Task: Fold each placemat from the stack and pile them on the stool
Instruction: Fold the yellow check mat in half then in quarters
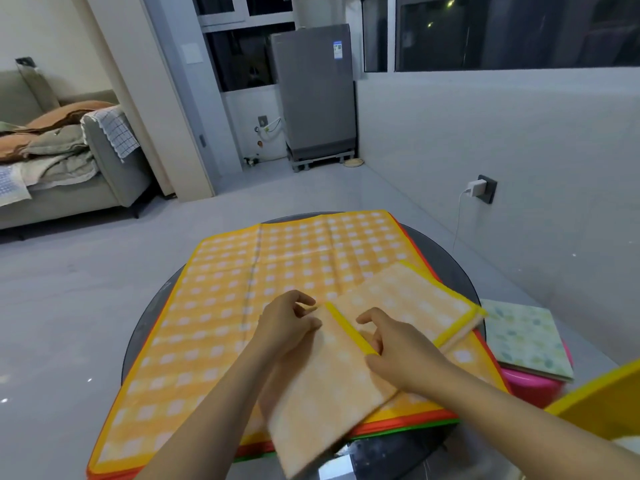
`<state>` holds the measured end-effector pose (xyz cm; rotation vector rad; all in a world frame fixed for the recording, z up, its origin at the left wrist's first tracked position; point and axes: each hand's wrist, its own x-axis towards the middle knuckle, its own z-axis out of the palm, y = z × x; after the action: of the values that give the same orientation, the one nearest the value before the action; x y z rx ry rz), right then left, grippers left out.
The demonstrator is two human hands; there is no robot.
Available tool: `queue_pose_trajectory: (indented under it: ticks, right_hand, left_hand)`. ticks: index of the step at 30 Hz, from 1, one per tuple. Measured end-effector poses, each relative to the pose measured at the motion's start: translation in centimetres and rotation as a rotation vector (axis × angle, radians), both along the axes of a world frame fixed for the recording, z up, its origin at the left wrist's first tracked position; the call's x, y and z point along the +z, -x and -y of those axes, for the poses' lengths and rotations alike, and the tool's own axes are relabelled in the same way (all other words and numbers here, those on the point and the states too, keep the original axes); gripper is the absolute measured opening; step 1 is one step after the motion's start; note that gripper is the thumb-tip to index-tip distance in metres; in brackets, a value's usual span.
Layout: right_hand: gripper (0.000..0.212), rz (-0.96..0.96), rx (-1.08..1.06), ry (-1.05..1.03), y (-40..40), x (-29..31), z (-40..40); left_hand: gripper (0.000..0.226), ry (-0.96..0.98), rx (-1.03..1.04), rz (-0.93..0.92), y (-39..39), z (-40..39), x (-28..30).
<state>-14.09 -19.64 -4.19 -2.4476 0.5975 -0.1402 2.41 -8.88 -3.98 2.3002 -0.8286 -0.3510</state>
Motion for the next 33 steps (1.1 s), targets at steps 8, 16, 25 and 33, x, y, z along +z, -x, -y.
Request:
queue_pose_trajectory:
  ticks: [8,16,25,33]
  right_hand:
    - [0.044,0.126,-0.062,-0.012,-2.6,0.1,2.9]
    - [0.033,0.184,0.071,0.239,-5.3,-1.0,2.5]
    - [0.059,0.002,0.143,0.400,-2.7,-1.2,-0.5]
    - [0.072,-0.290,0.010,0.408,-0.5,-1.5,-1.7]
  left_hand:
    - [0.044,-0.095,0.094,-0.071,0.3,-3.3,0.5]
    - [0.066,-0.243,0.110,0.025,0.7,-5.2,0.8]
    - [0.077,-0.287,-0.236,0.399,4.7,-4.6,-1.2]
    - [0.062,-0.269,-0.207,0.293,5.5,-4.6,-2.4]
